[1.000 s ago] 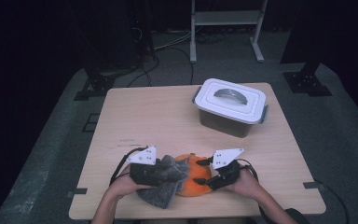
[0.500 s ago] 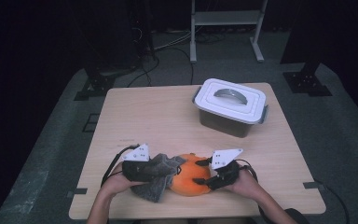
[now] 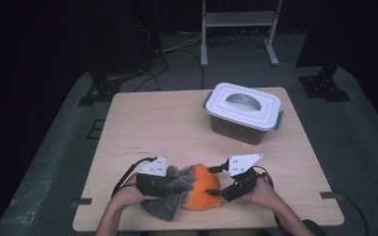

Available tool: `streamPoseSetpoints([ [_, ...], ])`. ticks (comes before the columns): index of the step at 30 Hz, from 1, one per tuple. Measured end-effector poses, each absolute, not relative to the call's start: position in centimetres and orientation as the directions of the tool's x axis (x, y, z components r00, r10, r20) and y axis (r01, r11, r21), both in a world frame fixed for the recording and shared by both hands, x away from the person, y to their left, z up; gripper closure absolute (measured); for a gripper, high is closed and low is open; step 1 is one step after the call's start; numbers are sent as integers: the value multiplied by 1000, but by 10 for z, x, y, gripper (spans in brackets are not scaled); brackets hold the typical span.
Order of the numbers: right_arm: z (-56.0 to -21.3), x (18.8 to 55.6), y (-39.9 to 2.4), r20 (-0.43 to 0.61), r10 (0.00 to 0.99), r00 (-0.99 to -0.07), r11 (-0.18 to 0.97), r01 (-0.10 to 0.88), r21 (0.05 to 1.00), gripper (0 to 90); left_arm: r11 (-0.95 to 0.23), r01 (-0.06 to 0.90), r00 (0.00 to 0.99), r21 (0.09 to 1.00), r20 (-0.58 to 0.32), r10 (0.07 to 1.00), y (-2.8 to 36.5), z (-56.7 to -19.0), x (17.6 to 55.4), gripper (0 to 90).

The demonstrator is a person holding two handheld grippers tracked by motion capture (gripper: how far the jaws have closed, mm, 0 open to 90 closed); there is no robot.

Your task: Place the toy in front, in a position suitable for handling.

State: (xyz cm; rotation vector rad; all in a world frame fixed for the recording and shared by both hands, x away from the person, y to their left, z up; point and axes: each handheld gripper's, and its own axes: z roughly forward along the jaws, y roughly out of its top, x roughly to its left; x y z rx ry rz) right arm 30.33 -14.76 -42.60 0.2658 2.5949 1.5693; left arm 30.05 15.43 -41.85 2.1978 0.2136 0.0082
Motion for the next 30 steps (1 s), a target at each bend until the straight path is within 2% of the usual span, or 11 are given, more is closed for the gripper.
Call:
streamPoseSetpoints([
  [3, -426, 310, -153, 25, 243, -970, 450, 136, 883, 241, -583, 155, 987, 798, -94, 133, 155, -419, 300, 674],
  [4, -432, 314, -151, 74, 249, -966, 464, 187, 866, 204, -580, 156, 987, 799, -106, 119, 155, -420, 300, 673],
  [9, -442, 311, -142, 95, 261, -961, 506, 220, 834, 258, -520, 171, 985, 837, -125, 123, 157, -415, 301, 667],
  [10, -440, 310, -143, 72, 268, -961, 526, 209, 824, 331, -485, 174, 983, 857, -125, 132, 157, -413, 302, 667],
  [11, -440, 310, -143, 72, 268, -961, 526, 209, 824, 331, -458, 174, 983, 872, -123, 138, 156, -411, 302, 667],
  [12, -438, 306, -144, 46, 255, -966, 529, 179, 830, 377, -428, 162, 983, 889, -105, 153, 152, -408, 302, 667],
  [14, -438, 304, -143, 32, 250, -968, 531, 164, 832, 390, -441, 157, 983, 884, -95, 159, 148, -408, 302, 667],
  [16, -434, 296, -138, -53, 227, -973, 567, 88, 819, 429, -449, 157, 984, 879, -99, 151, 144, -412, 301, 662],
  [23, -435, 299, -142, -35, 218, -975, 552, 94, 829, 437, -517, 146, 979, 844, -47, 199, 157, -412, 304, 662],
  [27, -433, 297, -141, -62, 210, -976, 562, 68, 825, 437, -521, 181, 965, 834, -47, 260, 170, -413, 309, 657],
  [30, -426, 294, -137, -117, 219, -969, 576, 32, 817, 457, -494, 189, 965, 849, -69, 252, 166, -412, 309, 661],
])
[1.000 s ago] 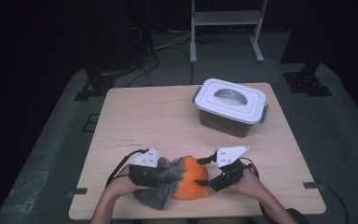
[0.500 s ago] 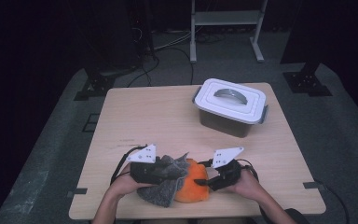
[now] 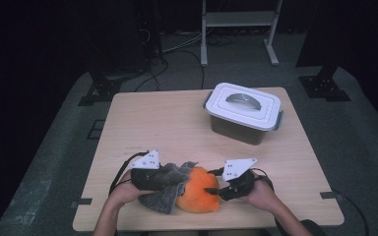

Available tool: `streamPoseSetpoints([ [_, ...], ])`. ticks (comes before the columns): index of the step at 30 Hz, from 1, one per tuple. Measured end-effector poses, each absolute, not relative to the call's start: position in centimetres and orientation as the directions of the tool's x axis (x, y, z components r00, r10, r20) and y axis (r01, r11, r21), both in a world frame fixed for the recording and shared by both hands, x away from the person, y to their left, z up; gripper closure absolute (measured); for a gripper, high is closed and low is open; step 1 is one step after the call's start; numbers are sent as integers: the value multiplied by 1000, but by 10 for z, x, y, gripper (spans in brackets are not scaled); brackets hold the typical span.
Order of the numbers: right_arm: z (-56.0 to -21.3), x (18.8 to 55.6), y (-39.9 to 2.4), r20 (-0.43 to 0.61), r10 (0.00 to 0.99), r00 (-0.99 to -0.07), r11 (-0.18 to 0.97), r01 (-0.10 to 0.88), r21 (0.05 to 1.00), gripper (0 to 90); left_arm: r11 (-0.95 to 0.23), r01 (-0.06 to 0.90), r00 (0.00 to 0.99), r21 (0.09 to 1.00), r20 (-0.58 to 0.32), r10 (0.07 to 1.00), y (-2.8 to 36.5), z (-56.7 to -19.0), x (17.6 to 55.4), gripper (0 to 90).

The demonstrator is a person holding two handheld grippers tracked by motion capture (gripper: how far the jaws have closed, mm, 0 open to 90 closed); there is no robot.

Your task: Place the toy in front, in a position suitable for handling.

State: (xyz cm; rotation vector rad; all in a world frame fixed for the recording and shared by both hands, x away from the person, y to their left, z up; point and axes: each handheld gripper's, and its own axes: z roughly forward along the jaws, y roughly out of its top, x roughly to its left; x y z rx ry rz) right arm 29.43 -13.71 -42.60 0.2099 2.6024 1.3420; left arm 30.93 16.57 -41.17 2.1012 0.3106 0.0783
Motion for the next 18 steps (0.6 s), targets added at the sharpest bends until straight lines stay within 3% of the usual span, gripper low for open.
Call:
streamPoseSetpoints([
  [6, -421, 294, -139, -198, 245, -949, 599, -12, 800, 478, -462, 131, 982, 877, -51, 182, 138, -400, 307, 659],
  [9, -421, 292, -139, -234, 252, -939, 611, -33, 791, 478, -477, 127, 981, 870, -38, 192, 136, -401, 307, 660],
  [11, -422, 291, -140, -212, 250, -945, 603, -19, 797, 437, -491, 141, 981, 860, -55, 185, 140, -406, 308, 664],
  [12, -423, 295, -143, -143, 250, -958, 570, 26, 821, 366, -495, 146, 982, 857, -65, 177, 142, -409, 308, 669],
  [13, -423, 295, -143, -143, 250, -958, 570, 26, 821, 366, -495, 146, 983, 857, -70, 169, 143, -411, 307, 669],
  [14, -424, 300, -148, -46, 259, -965, 530, 102, 842, 310, -502, 151, 984, 852, -79, 161, 145, -413, 306, 670],
  [18, -430, 304, -147, 48, 267, -963, 516, 185, 836, 289, -518, 156, 986, 841, -101, 134, 148, -412, 304, 669],
])
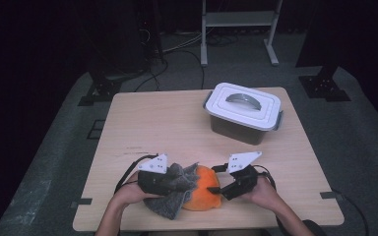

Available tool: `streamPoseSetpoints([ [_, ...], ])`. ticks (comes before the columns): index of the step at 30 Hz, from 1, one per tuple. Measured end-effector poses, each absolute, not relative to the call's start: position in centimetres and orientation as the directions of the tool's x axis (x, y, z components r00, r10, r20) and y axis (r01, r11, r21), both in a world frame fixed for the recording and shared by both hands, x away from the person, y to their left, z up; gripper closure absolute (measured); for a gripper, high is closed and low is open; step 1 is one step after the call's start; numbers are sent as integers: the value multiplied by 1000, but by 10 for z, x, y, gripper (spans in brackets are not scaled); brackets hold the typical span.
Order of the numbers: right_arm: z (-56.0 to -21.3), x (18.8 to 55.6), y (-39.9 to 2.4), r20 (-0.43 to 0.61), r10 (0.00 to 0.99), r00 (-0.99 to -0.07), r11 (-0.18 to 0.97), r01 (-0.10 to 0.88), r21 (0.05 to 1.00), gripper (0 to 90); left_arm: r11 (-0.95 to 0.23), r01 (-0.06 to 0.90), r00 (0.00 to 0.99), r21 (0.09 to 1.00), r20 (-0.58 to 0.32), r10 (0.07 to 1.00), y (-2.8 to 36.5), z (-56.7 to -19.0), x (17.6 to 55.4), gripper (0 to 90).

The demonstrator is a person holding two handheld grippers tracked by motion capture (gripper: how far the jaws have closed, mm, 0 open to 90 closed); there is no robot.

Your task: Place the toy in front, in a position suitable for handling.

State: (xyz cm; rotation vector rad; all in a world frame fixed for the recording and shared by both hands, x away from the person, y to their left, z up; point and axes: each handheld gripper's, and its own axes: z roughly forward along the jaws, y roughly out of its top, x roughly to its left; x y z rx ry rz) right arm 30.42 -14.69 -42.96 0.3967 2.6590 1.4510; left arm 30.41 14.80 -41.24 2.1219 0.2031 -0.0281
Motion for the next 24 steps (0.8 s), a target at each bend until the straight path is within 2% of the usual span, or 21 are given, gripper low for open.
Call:
streamPoseSetpoints([
  [1, -430, 304, -147, 48, 267, -963, 516, 185, 836, 289, -521, 152, 986, 840, -96, 134, 147, -412, 304, 669],
  [2, -433, 301, -141, 26, 270, -963, 534, 172, 828, 341, -524, 150, 986, 838, -89, 138, 145, -411, 304, 668],
  [4, -433, 300, -140, 14, 270, -963, 540, 163, 825, 369, -525, 137, 988, 840, -75, 138, 142, -406, 303, 669],
  [8, -428, 294, -139, -49, 239, -970, 534, 89, 841, 480, -510, 112, 991, 853, -57, 122, 128, -394, 304, 670],
  [13, -428, 290, -137, -91, 234, -968, 562, 58, 825, 509, -537, 91, 994, 839, -45, 97, 113, -393, 308, 670],
  [20, -429, 290, -138, -76, 233, -970, 546, 66, 835, 526, -558, 95, 992, 824, -33, 119, 131, -396, 305, 674],
  [24, -428, 288, -136, -92, 228, -969, 554, 51, 831, 527, -568, 75, 994, 820, -17, 106, 120, -387, 303, 673],
])
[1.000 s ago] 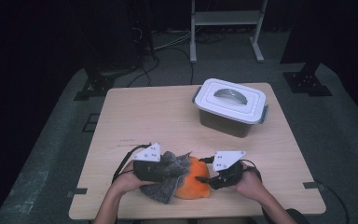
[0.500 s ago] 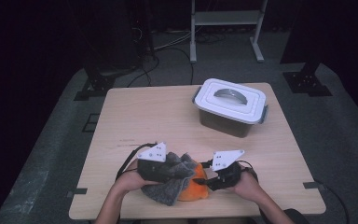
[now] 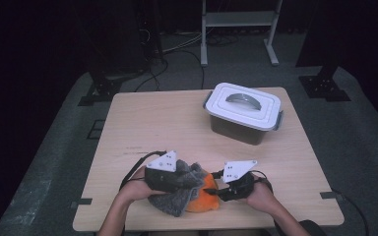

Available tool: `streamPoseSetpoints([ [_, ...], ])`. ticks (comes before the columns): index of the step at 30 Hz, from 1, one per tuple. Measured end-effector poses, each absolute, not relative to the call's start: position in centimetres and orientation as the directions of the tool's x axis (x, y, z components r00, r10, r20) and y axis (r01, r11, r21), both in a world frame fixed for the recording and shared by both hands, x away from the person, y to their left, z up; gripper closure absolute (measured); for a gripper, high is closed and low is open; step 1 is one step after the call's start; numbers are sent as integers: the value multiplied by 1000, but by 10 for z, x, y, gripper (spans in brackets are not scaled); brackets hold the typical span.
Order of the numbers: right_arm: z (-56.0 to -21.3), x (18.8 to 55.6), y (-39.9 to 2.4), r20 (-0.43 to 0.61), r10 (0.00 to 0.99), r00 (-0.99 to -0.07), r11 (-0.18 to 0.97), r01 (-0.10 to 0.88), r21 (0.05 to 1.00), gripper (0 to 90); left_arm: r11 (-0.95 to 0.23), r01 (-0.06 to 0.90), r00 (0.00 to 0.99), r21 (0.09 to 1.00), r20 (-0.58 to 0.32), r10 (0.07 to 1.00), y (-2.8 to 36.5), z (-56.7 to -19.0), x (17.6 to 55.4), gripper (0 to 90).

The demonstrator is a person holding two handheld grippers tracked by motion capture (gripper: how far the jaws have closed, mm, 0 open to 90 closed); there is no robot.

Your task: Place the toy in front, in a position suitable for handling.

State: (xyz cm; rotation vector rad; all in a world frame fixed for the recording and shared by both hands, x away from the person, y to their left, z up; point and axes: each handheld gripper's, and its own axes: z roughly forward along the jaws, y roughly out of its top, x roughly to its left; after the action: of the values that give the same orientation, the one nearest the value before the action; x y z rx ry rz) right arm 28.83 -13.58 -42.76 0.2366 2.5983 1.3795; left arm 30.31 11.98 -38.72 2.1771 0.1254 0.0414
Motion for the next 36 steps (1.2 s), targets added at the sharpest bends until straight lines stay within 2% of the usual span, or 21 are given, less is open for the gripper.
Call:
streamPoseSetpoints([
  [7, -428, 282, -129, -117, 203, -972, 567, 19, 824, 526, -615, 29, 998, 788, 11, 61, 91, -378, 310, 673],
  [9, -429, 285, -132, -92, 213, -973, 566, 46, 823, 531, -618, 33, 998, 786, 9, 65, 92, -380, 311, 674],
  [20, -433, 294, -140, -28, 249, -968, 547, 117, 829, 543, -557, 137, 984, 819, -50, 170, 147, -392, 305, 663],
  [22, -434, 295, -141, -18, 253, -967, 544, 127, 830, 542, -539, 135, 989, 832, -77, 128, 149, -391, 298, 660],
  [23, -435, 298, -142, 1, 271, -962, 532, 151, 833, 542, -542, 97, 995, 835, -78, 59, 143, -390, 290, 652],
  [25, -436, 299, -143, 10, 275, -962, 528, 160, 834, 540, -567, 74, 997, 820, -57, 47, 138, -391, 286, 648],
  [27, -438, 302, -145, 36, 286, -958, 515, 185, 837, 530, -613, 58, 998, 788, -21, 67, 130, -395, 288, 648],
  [29, -438, 303, -147, 33, 296, -955, 521, 190, 832, 464, -593, 75, 995, 801, -24, 94, 132, -398, 293, 668],
  [30, -437, 304, -149, 29, 307, -951, 518, 192, 834, 436, -588, 80, 990, 805, 5, 142, 133, -400, 298, 670],
  [31, -437, 304, -149, 29, 307, -951, 518, 192, 834, 436, -588, 80, 990, 805, 5, 142, 133, -400, 298, 670],
  [32, -435, 305, -152, 21, 324, -946, 509, 193, 839, 396, -575, 88, 983, 813, 21, 181, 135, -400, 301, 677],
  [33, -435, 305, -152, 21, 324, -946, 509, 193, 839, 396, -575, 90, 979, 813, 33, 200, 136, -400, 302, 677],
  [35, -430, 304, -153, -24, 333, -943, 507, 158, 847, 377, -575, 92, 972, 813, 53, 231, 135, -401, 303, 677],
  [36, -426, 302, -154, -80, 341, -937, 521, 118, 845, 370, -571, 95, 968, 815, 59, 245, 133, -401, 304, 677],
])
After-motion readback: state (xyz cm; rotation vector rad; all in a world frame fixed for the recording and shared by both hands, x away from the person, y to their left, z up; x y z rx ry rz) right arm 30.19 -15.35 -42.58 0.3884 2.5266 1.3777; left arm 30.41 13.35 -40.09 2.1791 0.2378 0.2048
